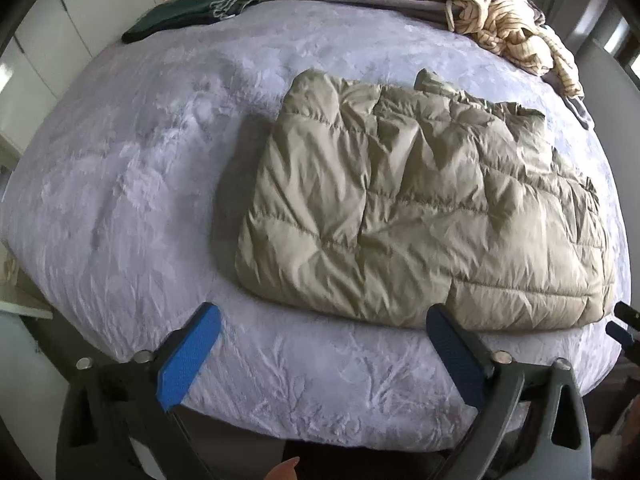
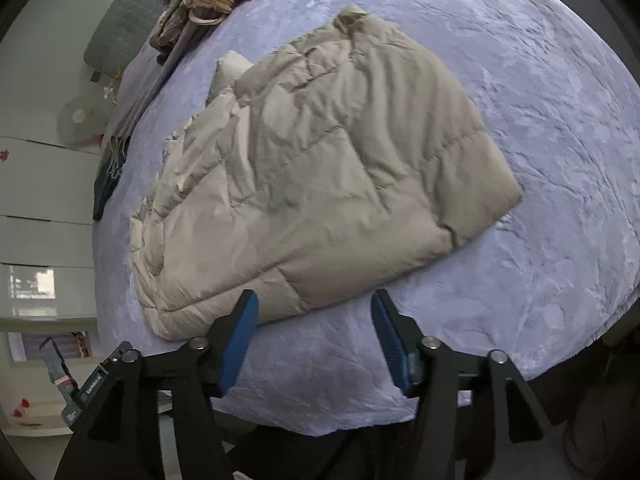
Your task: Fold large clothes
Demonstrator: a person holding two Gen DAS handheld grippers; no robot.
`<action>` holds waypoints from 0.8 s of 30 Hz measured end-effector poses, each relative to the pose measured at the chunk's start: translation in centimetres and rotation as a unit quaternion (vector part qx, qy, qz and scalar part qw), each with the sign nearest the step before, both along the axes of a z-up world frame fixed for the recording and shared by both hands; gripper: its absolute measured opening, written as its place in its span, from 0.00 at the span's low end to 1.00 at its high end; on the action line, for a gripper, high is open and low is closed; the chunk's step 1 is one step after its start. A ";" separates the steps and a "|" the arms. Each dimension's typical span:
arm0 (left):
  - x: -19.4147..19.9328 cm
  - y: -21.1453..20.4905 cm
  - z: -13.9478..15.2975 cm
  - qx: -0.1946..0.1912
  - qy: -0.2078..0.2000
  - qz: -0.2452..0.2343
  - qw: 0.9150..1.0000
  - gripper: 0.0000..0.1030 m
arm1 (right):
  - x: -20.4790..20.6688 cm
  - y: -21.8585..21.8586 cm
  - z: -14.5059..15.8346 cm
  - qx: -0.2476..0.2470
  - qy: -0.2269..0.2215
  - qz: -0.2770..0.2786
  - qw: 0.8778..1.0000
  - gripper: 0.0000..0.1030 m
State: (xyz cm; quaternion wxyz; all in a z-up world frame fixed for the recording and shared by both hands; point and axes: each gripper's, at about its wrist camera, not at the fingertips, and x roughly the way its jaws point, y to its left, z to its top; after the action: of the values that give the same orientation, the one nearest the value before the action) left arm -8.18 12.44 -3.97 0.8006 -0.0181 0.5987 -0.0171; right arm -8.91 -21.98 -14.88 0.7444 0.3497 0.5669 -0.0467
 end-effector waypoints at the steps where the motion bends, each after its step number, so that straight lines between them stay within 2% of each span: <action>1: 0.4 0.1 0.1 -0.003 -0.003 -0.004 1.000 1.00 | 0.5 0.4 0.1 -0.002 -0.003 0.002 1.000 0.73; 6: 3.3 1.0 0.1 -0.014 0.002 -0.029 1.000 1.00 | 3.2 3.0 0.4 -0.002 -0.010 0.001 1.000 0.78; 9: 5.1 1.7 0.0 -0.014 0.003 -0.046 0.999 1.00 | 5.1 5.1 0.5 -0.001 -0.013 0.011 1.000 0.89; 12: 6.9 2.2 -0.5 -0.013 0.007 -0.061 0.998 1.00 | 6.9 6.8 0.7 -0.003 -0.020 0.016 1.000 0.91; 13: 7.3 2.4 -0.6 -0.014 0.008 -0.064 0.998 1.00 | 7.6 7.4 0.7 -0.004 -0.022 0.019 1.000 0.99; 18: 9.5 3.1 -1.5 -0.026 0.018 -0.073 0.997 1.00 | 10.7 11.1 1.2 -0.026 -0.031 0.054 0.998 1.00; 24: 10.6 2.5 -3.6 -0.016 0.049 -0.085 0.995 1.00 | 12.8 13.1 -0.2 -0.033 0.016 0.079 0.996 1.00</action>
State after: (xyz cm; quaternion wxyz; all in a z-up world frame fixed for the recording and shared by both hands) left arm 2.38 14.93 -7.62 0.7655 0.0195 0.6363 -0.0933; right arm 3.88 -8.89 -15.07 0.7474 0.2781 0.6032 -0.0117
